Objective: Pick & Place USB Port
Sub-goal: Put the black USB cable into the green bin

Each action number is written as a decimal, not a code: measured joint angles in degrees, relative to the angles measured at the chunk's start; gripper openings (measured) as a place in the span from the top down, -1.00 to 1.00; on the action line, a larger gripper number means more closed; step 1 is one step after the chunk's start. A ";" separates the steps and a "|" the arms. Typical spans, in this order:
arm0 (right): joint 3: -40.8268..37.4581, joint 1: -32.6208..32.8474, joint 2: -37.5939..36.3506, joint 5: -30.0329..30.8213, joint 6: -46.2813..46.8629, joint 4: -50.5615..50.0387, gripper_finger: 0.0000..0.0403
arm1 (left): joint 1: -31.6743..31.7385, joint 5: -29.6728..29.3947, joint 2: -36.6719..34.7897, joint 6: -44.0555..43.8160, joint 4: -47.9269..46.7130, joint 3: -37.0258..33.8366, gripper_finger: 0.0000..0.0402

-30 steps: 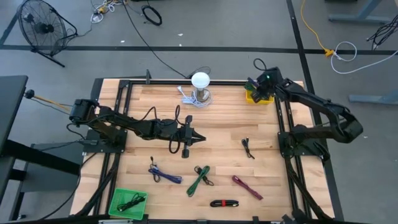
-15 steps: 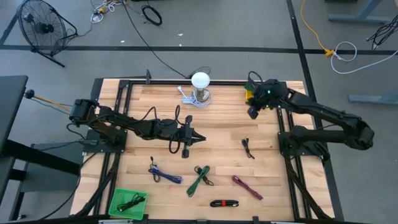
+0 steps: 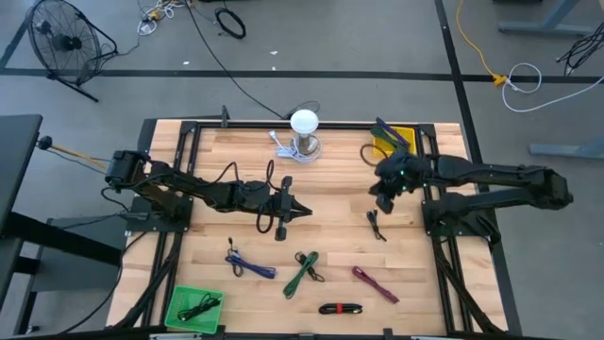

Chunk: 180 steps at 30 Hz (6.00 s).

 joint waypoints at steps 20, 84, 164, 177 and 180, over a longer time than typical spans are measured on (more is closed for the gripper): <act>0.00 24.49 10.88 9.11 29.34 -3.72 0.52 | -4.72 -0.01 0.00 -0.56 0.04 0.00 0.86; 14.96 25.76 15.86 19.20 17.68 -2.16 0.95 | -9.20 -2.12 -0.07 -0.24 8.81 -0.04 0.86; 18.27 30.50 27.64 20.70 -18.18 46.09 0.95 | -7.41 0.31 -0.66 -3.39 38.73 0.17 0.12; 18.47 31.35 25.99 25.08 -17.61 42.06 0.95 | -5.02 -3.98 -0.59 -2.91 37.70 0.06 0.12; 18.47 30.42 24.75 27.23 -16.74 40.91 0.95 | -5.17 -3.86 -0.57 -3.26 37.76 0.02 0.12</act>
